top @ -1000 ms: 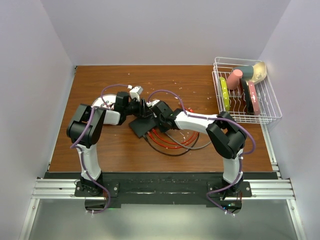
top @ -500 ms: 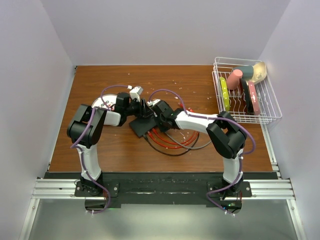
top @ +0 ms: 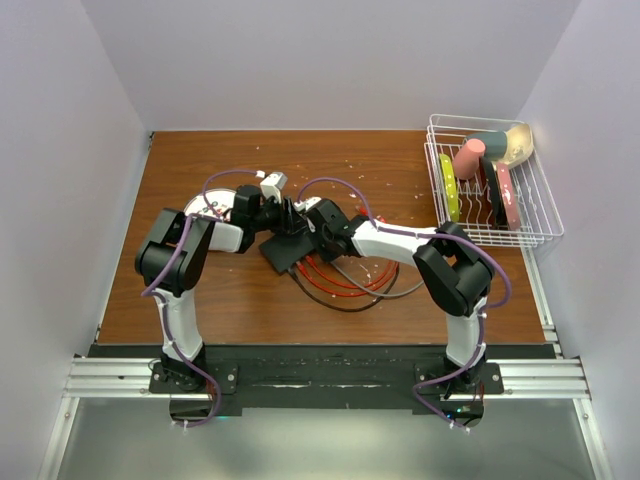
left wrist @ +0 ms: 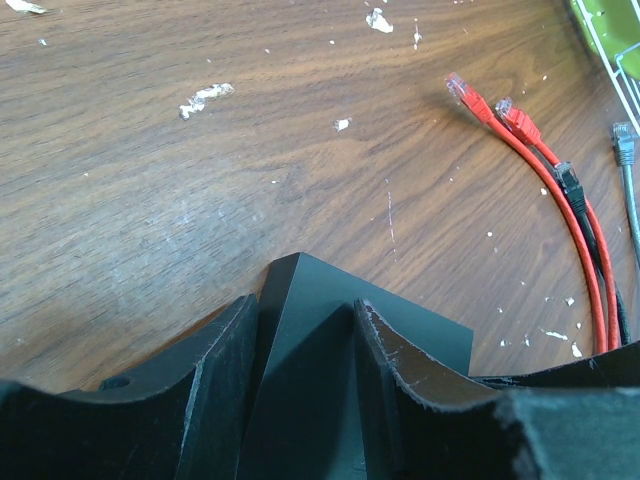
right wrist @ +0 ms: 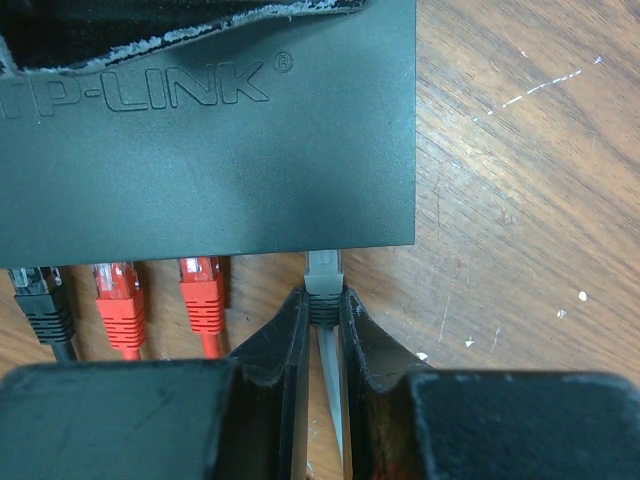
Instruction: Insert the plug into the switch port
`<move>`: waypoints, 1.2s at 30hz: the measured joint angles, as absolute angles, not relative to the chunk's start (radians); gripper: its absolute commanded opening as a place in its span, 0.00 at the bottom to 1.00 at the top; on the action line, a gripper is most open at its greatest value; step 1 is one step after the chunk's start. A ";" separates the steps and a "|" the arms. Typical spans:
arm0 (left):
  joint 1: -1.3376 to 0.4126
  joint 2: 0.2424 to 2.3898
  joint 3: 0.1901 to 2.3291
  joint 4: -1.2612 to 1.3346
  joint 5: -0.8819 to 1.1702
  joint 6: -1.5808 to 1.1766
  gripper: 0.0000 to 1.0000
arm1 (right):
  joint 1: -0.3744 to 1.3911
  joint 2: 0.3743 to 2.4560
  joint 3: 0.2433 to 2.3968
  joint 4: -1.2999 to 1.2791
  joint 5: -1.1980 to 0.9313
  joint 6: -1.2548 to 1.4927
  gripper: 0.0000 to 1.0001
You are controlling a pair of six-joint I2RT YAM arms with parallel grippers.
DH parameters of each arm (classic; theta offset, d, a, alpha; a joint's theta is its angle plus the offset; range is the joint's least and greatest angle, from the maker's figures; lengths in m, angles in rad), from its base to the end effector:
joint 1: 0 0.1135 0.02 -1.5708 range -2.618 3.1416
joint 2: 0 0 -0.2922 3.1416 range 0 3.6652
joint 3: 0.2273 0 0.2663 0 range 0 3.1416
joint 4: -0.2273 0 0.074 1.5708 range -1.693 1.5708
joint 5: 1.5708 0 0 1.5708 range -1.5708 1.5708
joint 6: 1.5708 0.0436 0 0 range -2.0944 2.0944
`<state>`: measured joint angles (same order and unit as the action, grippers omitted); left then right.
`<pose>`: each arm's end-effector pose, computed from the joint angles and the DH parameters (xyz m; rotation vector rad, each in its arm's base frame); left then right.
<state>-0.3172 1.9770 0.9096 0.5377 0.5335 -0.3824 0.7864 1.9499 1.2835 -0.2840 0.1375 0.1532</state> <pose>0.3821 -0.1488 0.1272 0.2659 2.1545 -0.9720 0.3131 0.3053 0.1764 -0.7318 2.4124 0.2110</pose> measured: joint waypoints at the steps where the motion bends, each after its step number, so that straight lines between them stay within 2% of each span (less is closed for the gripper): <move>1: -0.317 1.977 0.910 0.538 0.533 -0.382 0.00 | 0.786 1.950 1.284 -0.284 0.137 0.153 0.00; 15: -0.323 1.974 0.912 0.532 0.513 -0.382 0.01 | 0.783 1.950 1.284 -0.284 0.135 0.149 0.00; 18: -0.326 1.968 0.927 0.497 0.498 -0.381 0.06 | 0.782 1.940 1.260 -0.260 0.135 0.154 0.00; 26: -0.328 1.963 1.003 0.352 0.472 -0.386 0.33 | 0.774 1.875 1.142 -0.138 0.139 0.191 0.23; 30: -0.311 1.963 1.025 0.302 0.472 -0.411 0.40 | 0.772 1.838 1.095 -0.082 0.140 0.215 0.31; 34: -0.289 1.944 1.031 0.242 0.448 -0.432 0.52 | 0.771 1.765 1.056 -0.047 0.149 0.233 0.37; 36: -0.278 1.932 1.037 0.203 0.416 -0.435 0.54 | 0.771 1.729 1.036 -0.040 0.157 0.241 0.43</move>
<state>-0.2775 1.9320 1.0370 0.2028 0.4164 -0.4351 0.7712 1.7290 1.0355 -0.0399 0.1566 0.2413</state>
